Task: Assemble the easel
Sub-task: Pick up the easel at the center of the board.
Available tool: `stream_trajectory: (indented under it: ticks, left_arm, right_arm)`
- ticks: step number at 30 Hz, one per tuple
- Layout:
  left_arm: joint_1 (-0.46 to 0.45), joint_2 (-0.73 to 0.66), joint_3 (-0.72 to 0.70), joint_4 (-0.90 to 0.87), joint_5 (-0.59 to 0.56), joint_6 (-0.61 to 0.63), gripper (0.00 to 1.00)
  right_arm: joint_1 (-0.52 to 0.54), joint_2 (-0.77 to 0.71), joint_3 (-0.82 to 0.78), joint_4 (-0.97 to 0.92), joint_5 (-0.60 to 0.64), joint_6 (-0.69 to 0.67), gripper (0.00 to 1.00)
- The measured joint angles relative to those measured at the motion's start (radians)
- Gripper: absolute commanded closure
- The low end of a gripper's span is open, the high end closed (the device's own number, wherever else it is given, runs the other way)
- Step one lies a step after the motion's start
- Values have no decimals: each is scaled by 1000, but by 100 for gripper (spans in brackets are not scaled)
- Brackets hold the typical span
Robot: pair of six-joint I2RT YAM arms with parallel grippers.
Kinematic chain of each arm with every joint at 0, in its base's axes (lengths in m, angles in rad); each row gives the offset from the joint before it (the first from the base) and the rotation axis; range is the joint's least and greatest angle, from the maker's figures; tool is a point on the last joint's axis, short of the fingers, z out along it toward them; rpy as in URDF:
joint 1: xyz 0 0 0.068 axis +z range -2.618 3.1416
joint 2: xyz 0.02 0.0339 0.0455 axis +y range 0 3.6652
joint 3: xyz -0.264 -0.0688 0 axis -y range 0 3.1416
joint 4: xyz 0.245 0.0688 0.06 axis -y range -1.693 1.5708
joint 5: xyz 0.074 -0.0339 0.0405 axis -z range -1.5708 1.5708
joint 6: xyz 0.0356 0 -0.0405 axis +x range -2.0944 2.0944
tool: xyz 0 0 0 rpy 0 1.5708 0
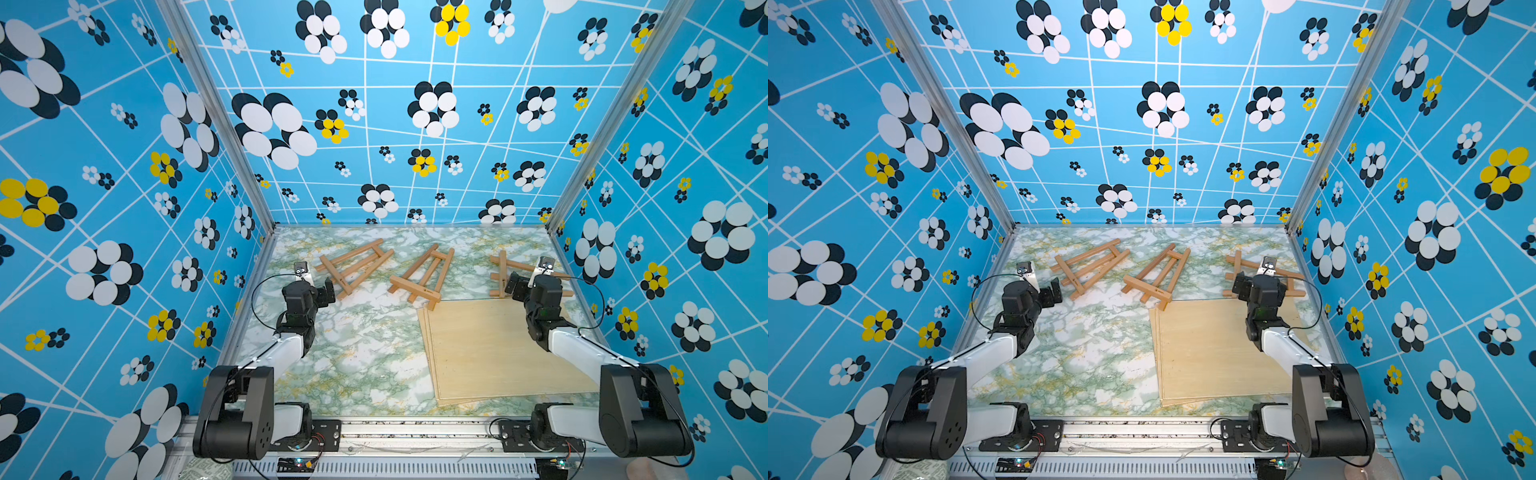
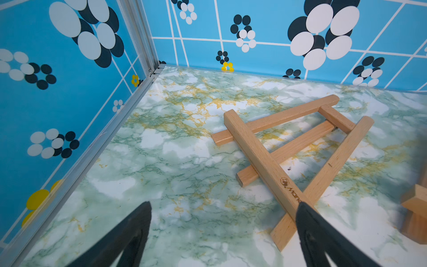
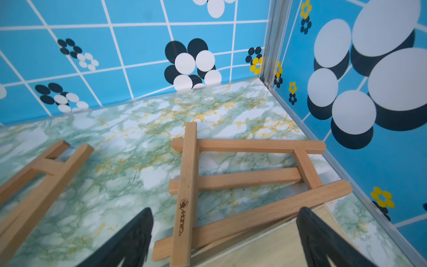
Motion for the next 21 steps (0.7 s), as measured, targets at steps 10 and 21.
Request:
stream_trajectory:
  ticks: [10,21]
  left_arm:
    - [-44,0,474,-666,26,-19,0]
    - [-93,525,922,-1027,175,91,12]
  right_arm:
    - [12,-20,414,-619,-303,259,7]
    - [209,31,455,-800,-534,362,3]
